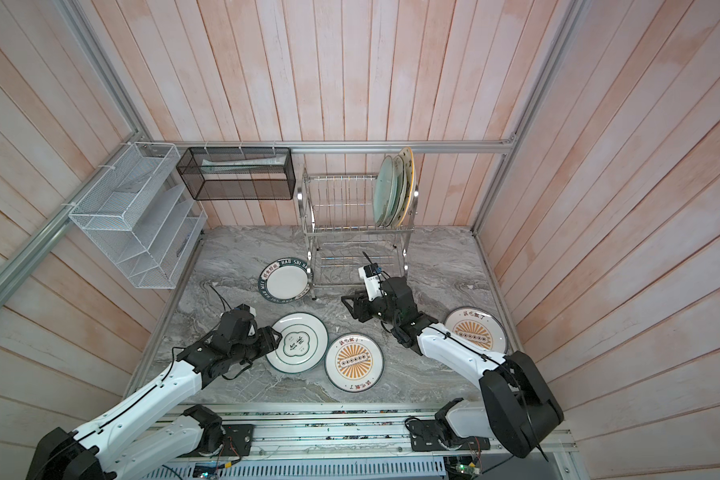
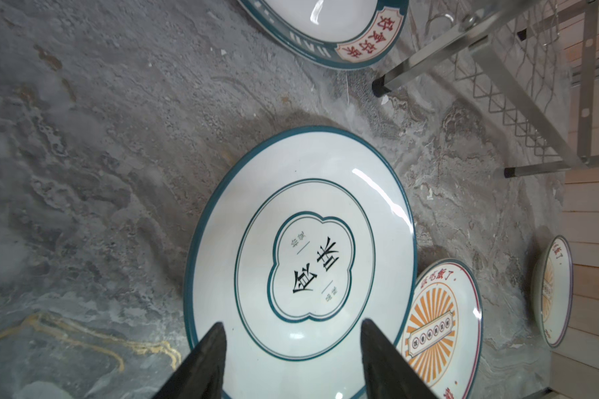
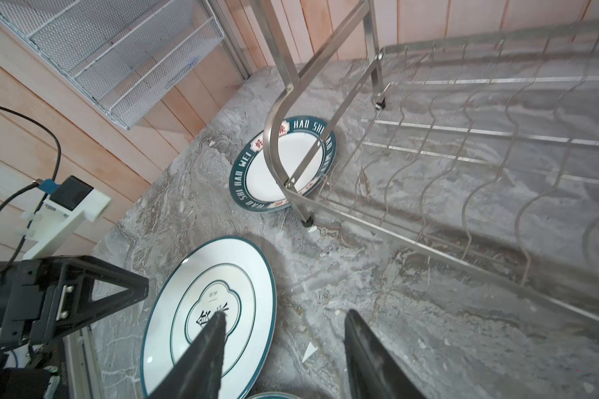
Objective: Load plates into a dish rack
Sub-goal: Pick up the plate from the center of the table.
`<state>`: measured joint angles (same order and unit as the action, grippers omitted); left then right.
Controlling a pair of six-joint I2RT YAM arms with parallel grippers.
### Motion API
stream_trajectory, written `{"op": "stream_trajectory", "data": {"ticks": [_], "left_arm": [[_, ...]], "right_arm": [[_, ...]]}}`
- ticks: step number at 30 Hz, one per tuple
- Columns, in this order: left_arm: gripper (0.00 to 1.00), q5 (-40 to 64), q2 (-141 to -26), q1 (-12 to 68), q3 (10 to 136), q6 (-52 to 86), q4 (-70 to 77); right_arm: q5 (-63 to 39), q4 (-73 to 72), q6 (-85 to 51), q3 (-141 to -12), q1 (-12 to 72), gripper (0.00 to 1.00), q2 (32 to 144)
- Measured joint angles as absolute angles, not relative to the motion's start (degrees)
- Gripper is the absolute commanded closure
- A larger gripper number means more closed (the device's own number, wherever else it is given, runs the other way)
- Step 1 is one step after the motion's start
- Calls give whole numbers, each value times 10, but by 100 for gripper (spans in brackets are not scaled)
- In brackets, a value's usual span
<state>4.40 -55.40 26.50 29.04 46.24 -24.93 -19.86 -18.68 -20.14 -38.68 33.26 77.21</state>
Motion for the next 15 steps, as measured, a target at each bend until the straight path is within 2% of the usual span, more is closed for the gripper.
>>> {"op": "stream_trajectory", "data": {"ticks": [15], "left_arm": [[39, 74, -544, 262, 243, 492, -262]], "right_arm": [[-246, -214, -244, -379, 353, 53, 840]]}}
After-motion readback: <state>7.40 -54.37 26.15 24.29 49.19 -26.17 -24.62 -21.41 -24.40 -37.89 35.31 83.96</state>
